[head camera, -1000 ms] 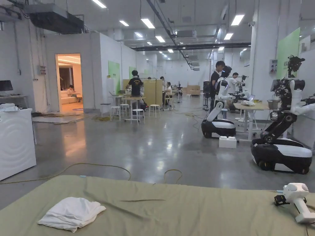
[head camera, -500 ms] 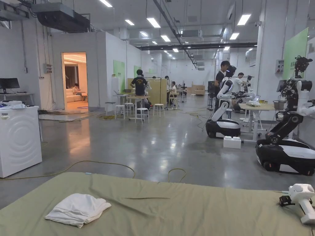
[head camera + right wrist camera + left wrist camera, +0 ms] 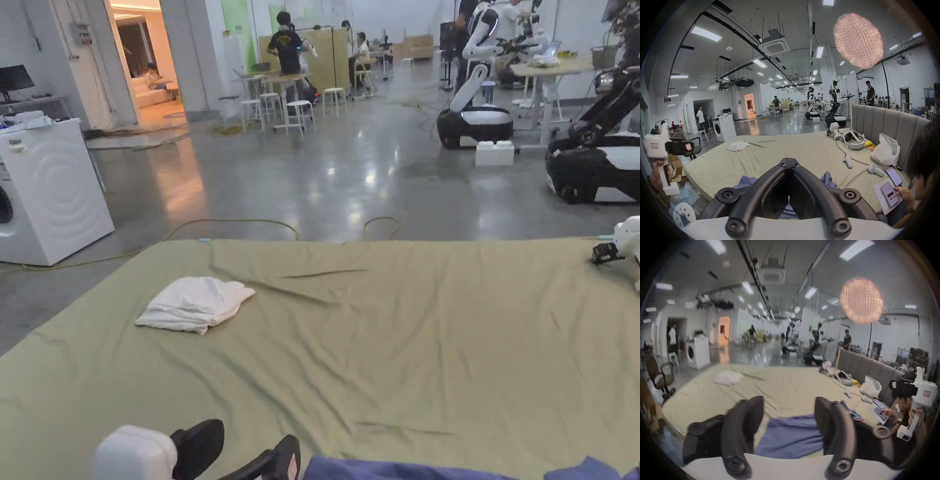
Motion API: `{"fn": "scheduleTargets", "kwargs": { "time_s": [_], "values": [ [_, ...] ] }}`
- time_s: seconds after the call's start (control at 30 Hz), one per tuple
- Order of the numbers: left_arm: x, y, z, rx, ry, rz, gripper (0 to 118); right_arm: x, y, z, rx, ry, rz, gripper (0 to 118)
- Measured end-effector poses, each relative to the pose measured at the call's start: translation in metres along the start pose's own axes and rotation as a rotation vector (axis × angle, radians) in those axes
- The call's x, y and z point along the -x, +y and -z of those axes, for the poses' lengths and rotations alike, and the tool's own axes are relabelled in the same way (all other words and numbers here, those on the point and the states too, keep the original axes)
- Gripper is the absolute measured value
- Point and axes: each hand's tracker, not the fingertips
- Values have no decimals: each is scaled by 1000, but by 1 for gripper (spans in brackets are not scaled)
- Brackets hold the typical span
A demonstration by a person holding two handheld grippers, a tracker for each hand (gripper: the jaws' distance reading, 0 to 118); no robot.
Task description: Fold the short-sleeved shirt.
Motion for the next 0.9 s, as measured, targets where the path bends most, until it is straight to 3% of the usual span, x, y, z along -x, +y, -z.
{"fn": "scheduleTargets", "kwargs": {
  "time_s": [0.27, 0.47, 0.6, 0.8, 0.9],
  "values": [
    [58, -26, 237, 385, -49, -110, 76, -29, -28, 18, 113, -73, 31, 0],
    [78, -56, 380, 683, 61, -103, 72, -60, -47, 25, 183, -155, 84, 0],
    [61, -72, 399, 779, 93, -33, 42, -72, -57, 27, 231, -212, 85, 0],
    [48, -91, 401, 767, 132, 15, 42, -75, -67, 35, 281, -206, 69, 0],
    [44, -95, 411, 780, 147, 52, 31, -78, -67, 47, 283, -186, 60, 0]
  ]
}}
